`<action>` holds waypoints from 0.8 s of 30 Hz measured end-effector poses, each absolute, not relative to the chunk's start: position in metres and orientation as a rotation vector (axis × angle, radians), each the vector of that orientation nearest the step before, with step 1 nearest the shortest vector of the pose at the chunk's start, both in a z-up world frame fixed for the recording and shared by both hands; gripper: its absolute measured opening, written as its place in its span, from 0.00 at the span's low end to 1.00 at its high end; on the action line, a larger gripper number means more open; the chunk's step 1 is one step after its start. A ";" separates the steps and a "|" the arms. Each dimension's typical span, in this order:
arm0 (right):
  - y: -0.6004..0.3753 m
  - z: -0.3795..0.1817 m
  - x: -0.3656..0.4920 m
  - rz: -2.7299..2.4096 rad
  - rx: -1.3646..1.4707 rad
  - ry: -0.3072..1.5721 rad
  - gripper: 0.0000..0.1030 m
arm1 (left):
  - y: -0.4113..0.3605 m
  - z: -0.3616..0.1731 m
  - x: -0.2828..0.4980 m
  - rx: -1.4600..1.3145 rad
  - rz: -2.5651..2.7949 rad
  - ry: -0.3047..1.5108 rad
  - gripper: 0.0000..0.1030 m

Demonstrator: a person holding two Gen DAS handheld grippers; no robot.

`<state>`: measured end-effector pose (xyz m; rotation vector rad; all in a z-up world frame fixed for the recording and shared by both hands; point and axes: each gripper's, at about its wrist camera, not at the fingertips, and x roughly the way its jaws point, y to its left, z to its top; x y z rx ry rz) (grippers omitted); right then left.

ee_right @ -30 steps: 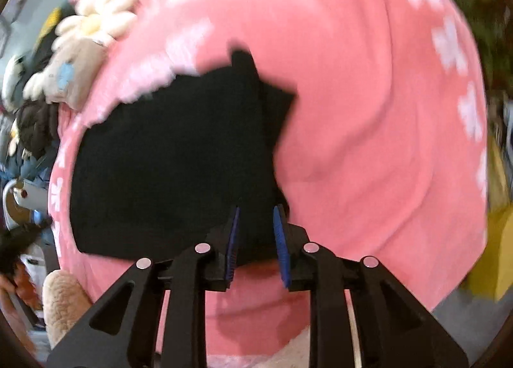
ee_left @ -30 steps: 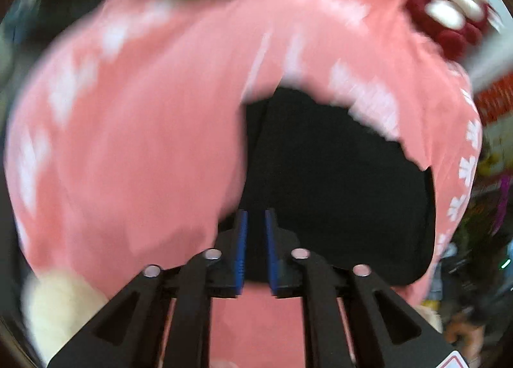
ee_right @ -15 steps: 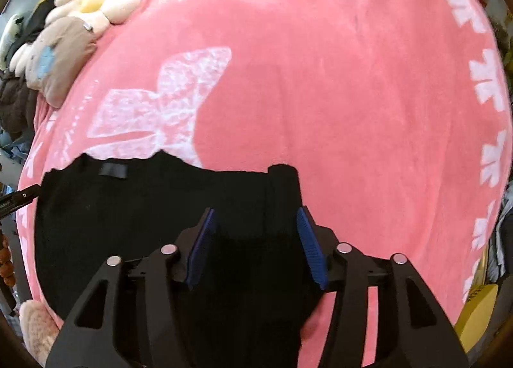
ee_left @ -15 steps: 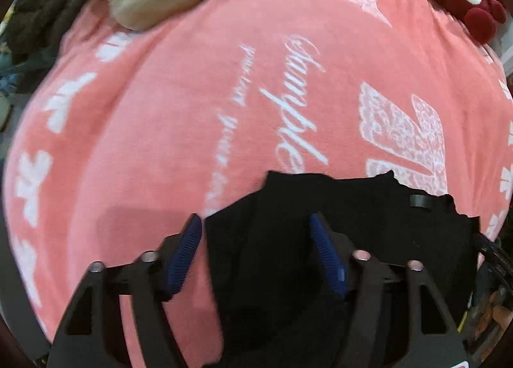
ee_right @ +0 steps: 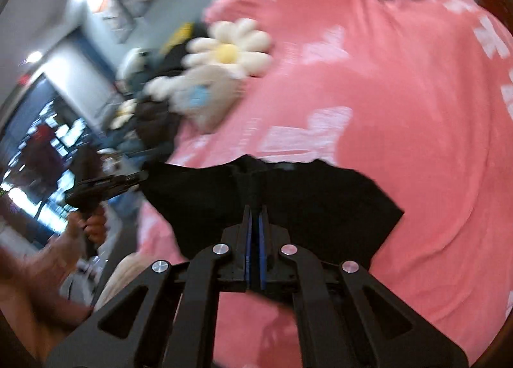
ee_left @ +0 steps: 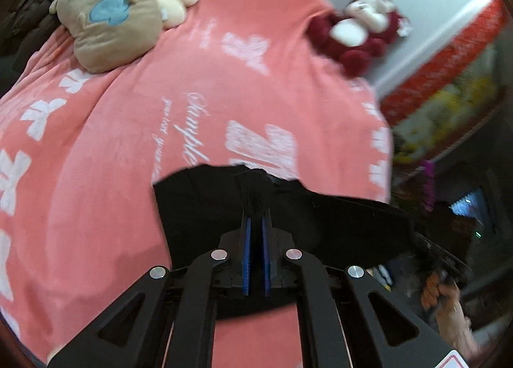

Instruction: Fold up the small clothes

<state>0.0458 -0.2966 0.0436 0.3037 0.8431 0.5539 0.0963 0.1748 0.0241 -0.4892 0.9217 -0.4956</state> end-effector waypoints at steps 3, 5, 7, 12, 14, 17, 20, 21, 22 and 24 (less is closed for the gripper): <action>-0.304 0.068 0.030 0.531 0.285 0.800 0.02 | 0.187 0.043 0.072 -0.511 -0.472 0.914 0.04; -0.308 0.080 0.041 0.493 0.274 0.757 0.02 | 0.188 0.053 0.073 -0.515 -0.451 0.913 0.04; -0.310 0.078 0.066 0.452 0.244 0.737 0.02 | 0.180 0.060 0.093 -0.478 -0.416 0.903 0.04; -0.315 0.003 0.151 0.270 0.252 0.831 0.09 | 0.146 0.028 0.166 -0.278 -0.224 0.920 0.08; -0.319 -0.059 0.185 0.102 0.240 0.985 0.24 | 0.121 -0.021 0.197 -0.097 -0.084 0.989 0.28; -0.316 -0.085 0.183 0.022 0.271 1.037 0.24 | 0.105 -0.078 0.212 0.059 0.032 1.148 0.29; -0.303 -0.073 0.159 0.055 0.318 0.962 0.23 | 0.104 -0.085 0.193 -0.028 -0.011 1.155 0.29; -0.299 -0.074 0.154 0.062 0.319 0.964 0.23 | 0.103 -0.084 0.187 -0.046 -0.023 1.144 0.29; -0.294 -0.079 0.148 0.043 0.287 0.979 0.23 | 0.102 -0.084 0.181 -0.061 -0.038 1.137 0.29; -0.291 -0.098 0.146 0.014 0.226 1.041 0.23 | 0.096 -0.086 0.172 -0.085 -0.057 1.139 0.31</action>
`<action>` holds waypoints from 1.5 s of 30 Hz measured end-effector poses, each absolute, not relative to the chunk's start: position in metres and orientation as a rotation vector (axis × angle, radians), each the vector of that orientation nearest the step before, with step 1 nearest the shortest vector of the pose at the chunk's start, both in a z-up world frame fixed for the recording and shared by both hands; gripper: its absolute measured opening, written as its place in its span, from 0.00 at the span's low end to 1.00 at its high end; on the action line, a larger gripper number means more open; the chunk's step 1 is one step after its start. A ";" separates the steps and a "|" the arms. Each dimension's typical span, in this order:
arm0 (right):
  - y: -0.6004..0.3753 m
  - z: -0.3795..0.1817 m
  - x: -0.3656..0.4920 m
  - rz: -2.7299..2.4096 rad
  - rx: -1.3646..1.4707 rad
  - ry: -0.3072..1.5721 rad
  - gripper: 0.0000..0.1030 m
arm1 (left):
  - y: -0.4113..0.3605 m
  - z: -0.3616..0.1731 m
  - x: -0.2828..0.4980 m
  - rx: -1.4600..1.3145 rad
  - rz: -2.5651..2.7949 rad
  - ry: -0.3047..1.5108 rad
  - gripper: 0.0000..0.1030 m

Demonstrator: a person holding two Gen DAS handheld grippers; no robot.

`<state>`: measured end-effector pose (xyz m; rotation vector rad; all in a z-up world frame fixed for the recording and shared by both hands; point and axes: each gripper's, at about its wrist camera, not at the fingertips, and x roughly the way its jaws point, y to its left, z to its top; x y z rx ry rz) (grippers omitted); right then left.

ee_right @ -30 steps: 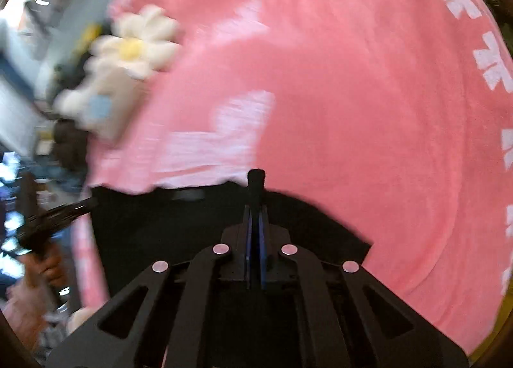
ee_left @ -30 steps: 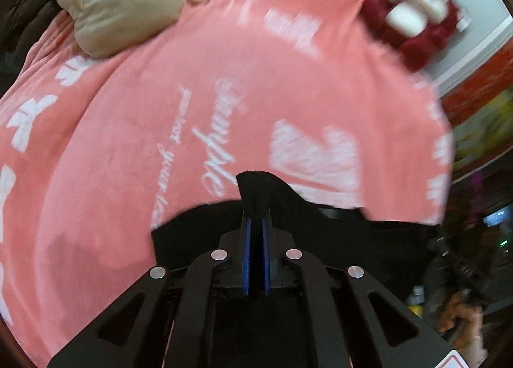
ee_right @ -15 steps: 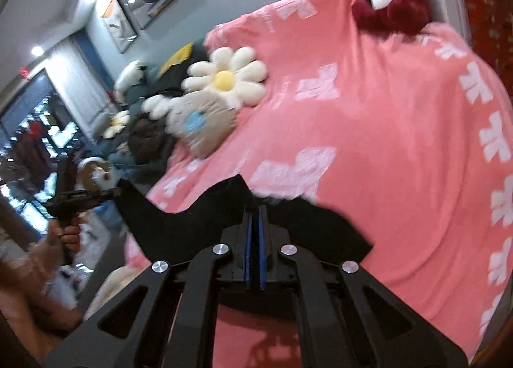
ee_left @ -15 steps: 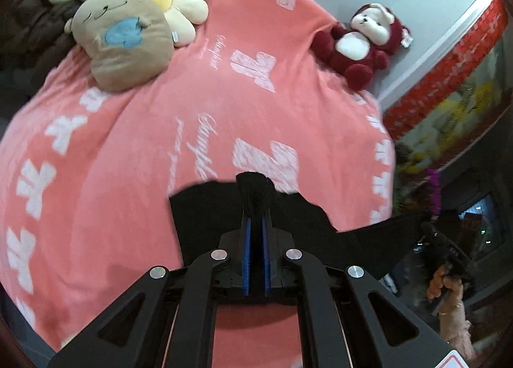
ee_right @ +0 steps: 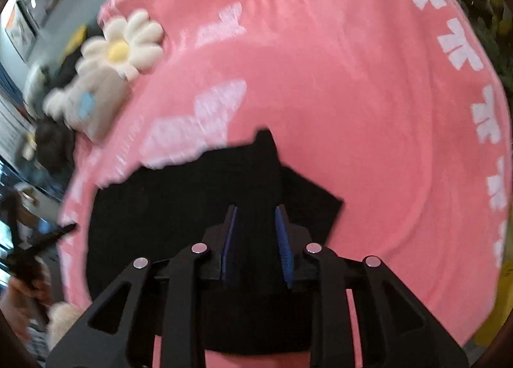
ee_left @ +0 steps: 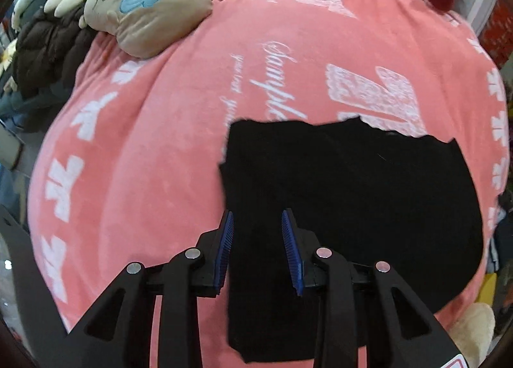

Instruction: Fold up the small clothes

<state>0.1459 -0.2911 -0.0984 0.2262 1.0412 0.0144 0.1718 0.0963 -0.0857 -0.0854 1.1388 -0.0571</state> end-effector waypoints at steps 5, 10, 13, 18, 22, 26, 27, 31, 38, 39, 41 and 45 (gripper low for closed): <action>-0.292 -0.145 0.141 0.004 0.277 1.185 0.18 | 0.073 -0.094 0.162 -0.062 -0.097 1.190 0.32; -0.308 -0.127 0.126 -0.027 0.380 1.137 0.06 | 0.054 -0.092 0.151 -0.052 -0.119 1.205 0.47; -0.314 -0.123 0.110 -0.070 0.350 1.139 0.04 | 0.051 -0.092 0.145 -0.071 -0.123 1.225 0.50; -0.314 -0.133 0.108 -0.069 0.367 1.156 0.08 | 0.043 -0.099 0.136 -0.035 -0.132 1.250 0.52; -0.305 -0.097 0.090 -0.033 0.371 1.053 0.09 | 0.043 -0.098 0.128 0.001 -0.105 1.260 0.56; -0.287 -0.126 0.089 0.025 0.304 1.168 0.09 | 0.047 -0.101 0.121 -0.037 -0.092 1.276 0.58; -0.284 -0.145 0.091 0.025 0.279 1.227 0.08 | 0.047 -0.102 0.120 -0.041 -0.090 1.279 0.58; -0.288 -0.155 0.097 -0.022 0.336 1.239 0.05 | 0.048 -0.102 0.112 -0.032 -0.076 1.286 0.58; -0.283 -0.103 0.071 0.000 0.236 1.110 0.36 | 0.069 -0.111 0.096 -0.069 -0.056 1.309 0.68; -0.283 -0.101 0.068 -0.002 0.213 1.104 0.40 | 0.078 -0.114 0.094 -0.130 -0.060 1.317 0.68; -0.282 -0.098 0.061 0.003 0.176 1.097 0.42 | 0.095 -0.124 0.090 -0.282 -0.074 1.338 0.72; -0.283 -0.100 0.040 0.006 0.179 1.094 0.57 | 0.135 -0.157 0.081 -0.658 -0.036 1.363 0.72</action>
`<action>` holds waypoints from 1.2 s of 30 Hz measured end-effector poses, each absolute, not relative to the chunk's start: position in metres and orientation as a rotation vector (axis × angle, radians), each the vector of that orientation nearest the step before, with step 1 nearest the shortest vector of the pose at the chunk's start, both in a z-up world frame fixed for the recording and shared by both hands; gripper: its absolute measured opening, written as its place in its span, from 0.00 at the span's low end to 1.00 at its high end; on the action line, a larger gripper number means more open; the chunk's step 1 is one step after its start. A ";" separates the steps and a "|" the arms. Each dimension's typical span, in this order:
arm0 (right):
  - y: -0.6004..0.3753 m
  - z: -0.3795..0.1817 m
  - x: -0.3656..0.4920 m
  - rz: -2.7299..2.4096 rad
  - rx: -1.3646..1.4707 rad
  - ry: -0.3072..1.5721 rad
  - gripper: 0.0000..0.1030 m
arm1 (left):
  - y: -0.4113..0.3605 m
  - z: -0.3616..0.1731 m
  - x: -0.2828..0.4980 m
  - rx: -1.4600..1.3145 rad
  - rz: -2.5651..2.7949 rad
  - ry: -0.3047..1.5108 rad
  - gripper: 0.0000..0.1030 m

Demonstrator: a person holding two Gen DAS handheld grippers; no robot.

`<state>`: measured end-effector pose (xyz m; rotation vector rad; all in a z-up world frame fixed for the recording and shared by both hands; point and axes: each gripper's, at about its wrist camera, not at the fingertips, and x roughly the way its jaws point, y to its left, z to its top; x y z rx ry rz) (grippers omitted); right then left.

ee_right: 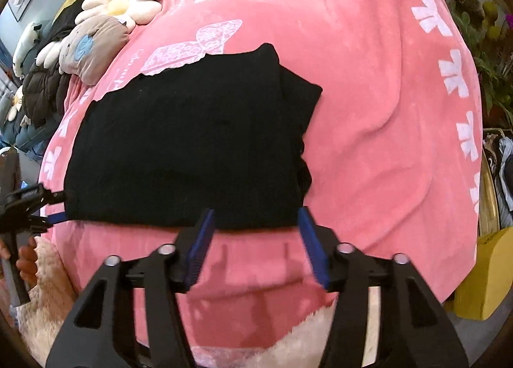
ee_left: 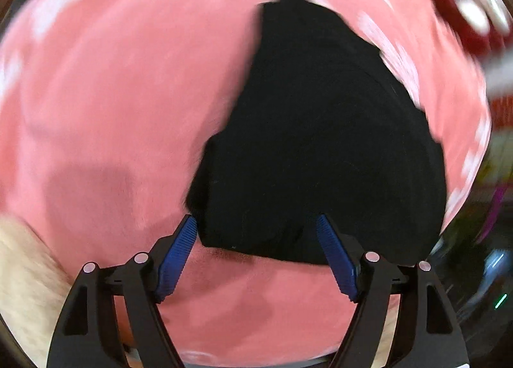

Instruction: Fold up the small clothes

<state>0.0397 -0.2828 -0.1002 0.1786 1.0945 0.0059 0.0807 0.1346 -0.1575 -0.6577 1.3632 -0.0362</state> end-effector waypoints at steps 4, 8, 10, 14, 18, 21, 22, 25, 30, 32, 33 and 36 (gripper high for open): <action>-0.280 -0.111 0.025 0.026 0.198 1.098 0.68 | 0.141 -0.167 0.080 -0.755 -0.007 1.332 0.72; -0.282 -0.118 0.024 0.013 0.252 1.100 0.71 | 0.136 -0.162 0.084 -0.731 -0.031 1.315 0.33; -0.287 -0.120 0.024 0.017 0.291 1.092 0.71 | 0.137 -0.164 0.083 -0.768 -0.062 1.325 0.12; -0.299 -0.124 0.023 0.025 0.370 1.085 0.71 | 0.137 -0.152 0.083 -0.781 -0.052 1.307 0.10; -0.301 -0.125 0.023 0.036 0.393 1.084 0.73 | 0.117 -0.121 0.087 -0.721 -0.080 1.241 0.09; -0.298 -0.125 0.022 0.048 0.394 1.080 0.74 | 0.097 -0.091 0.091 -0.638 -0.119 1.194 0.09; -0.298 -0.125 0.023 0.054 0.398 1.077 0.74 | 0.091 -0.083 0.092 -0.619 -0.129 1.187 0.09; -0.300 -0.125 0.022 0.063 0.410 1.062 0.74 | 0.075 -0.062 0.095 -0.574 -0.157 1.158 0.09; -0.312 -0.121 0.018 0.082 0.475 1.009 0.74 | 0.042 -0.023 0.091 -0.500 -0.223 1.102 0.09; -0.317 -0.119 0.017 0.083 0.504 0.986 0.74 | 0.018 -0.005 0.090 -0.441 -0.264 1.076 0.09; -0.319 -0.119 0.015 0.086 0.523 0.976 0.74 | 0.009 0.002 0.089 -0.418 -0.282 1.068 0.09; -0.326 -0.118 0.012 0.086 0.566 0.944 0.75 | -0.037 0.020 0.091 -0.334 -0.358 1.050 0.09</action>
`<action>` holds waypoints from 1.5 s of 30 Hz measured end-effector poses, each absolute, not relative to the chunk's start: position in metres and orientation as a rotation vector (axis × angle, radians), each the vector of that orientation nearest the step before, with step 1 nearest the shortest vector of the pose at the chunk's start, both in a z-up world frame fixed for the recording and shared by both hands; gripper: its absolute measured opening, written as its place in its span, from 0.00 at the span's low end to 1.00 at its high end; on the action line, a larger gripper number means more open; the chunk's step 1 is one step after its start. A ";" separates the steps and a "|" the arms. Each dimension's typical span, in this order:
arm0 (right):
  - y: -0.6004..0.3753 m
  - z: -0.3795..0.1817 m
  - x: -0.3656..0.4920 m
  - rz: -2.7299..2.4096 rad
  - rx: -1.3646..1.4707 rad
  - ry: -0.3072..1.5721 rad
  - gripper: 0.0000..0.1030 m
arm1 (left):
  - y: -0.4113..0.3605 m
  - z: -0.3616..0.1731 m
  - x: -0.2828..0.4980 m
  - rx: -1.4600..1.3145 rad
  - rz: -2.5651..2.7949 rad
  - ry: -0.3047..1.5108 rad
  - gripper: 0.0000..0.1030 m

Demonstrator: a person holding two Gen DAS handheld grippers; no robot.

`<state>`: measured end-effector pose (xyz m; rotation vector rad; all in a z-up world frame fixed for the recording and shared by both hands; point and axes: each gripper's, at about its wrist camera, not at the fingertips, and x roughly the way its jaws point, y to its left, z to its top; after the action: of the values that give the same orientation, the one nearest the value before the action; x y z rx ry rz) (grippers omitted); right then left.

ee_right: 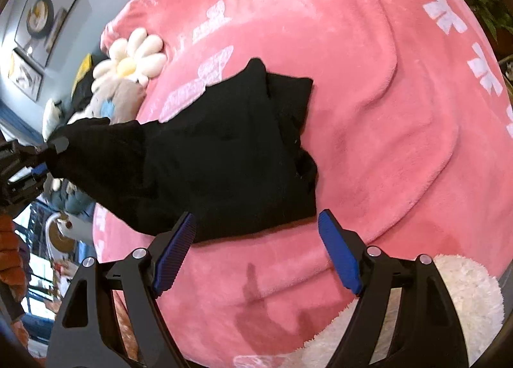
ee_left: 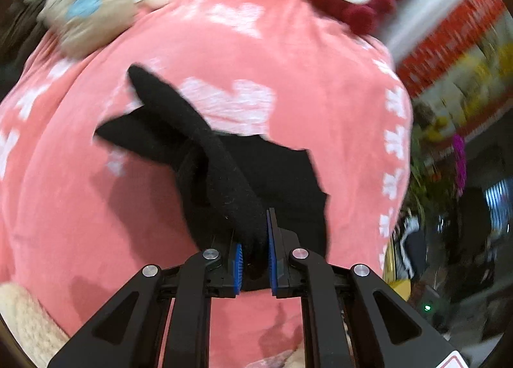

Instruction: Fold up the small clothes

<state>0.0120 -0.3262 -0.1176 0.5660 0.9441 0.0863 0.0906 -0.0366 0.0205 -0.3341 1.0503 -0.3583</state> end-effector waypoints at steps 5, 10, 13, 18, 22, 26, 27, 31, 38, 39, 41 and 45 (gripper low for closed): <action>-0.333 -0.115 0.009 0.091 0.604 0.913 0.75 | -0.116 0.030 0.088 -0.218 -0.506 1.053 0.09; -0.342 -0.114 0.006 0.056 0.630 0.910 0.75 | -0.180 -0.010 0.096 -0.133 -0.551 1.146 0.09; -0.360 -0.109 -0.004 -0.018 0.680 0.896 0.75 | -0.192 -0.034 0.097 -0.135 -0.531 1.204 0.09; -0.392 -0.076 -0.025 -0.063 0.674 0.825 0.80 | -0.203 -0.063 0.090 -0.090 -0.524 1.260 0.09; -0.405 -0.059 -0.007 -0.027 0.597 0.856 0.80 | -0.203 -0.079 0.083 -0.073 -0.492 1.299 0.15; -0.401 -0.063 0.023 0.063 0.627 0.937 0.80 | -0.189 -0.059 0.073 -0.049 -0.466 1.261 0.43; -0.397 -0.068 0.032 0.097 0.649 0.958 0.80 | -0.186 -0.053 0.071 -0.032 -0.456 1.248 0.50; -0.373 -0.083 0.059 0.138 0.655 1.048 0.80 | -0.157 -0.029 0.063 0.009 -0.426 1.181 0.65; -0.300 -0.059 0.109 0.178 0.343 1.050 0.80 | -0.082 -0.024 0.059 -0.040 -0.302 1.194 0.66; -0.290 -0.059 0.116 0.187 0.293 1.059 0.80 | -0.076 -0.025 0.058 -0.054 -0.295 1.196 0.66; -0.263 -0.066 0.136 0.194 0.163 1.081 0.80 | -0.065 -0.026 0.055 -0.079 -0.275 1.200 0.66; -0.243 -0.107 0.176 0.156 0.008 1.176 0.20 | -0.053 -0.028 0.054 -0.109 -0.261 1.217 0.66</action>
<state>0.1761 -0.2433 -0.1067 0.0079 1.1764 0.1560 0.0544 -0.0531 -0.0278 -0.1088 1.2169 -0.2608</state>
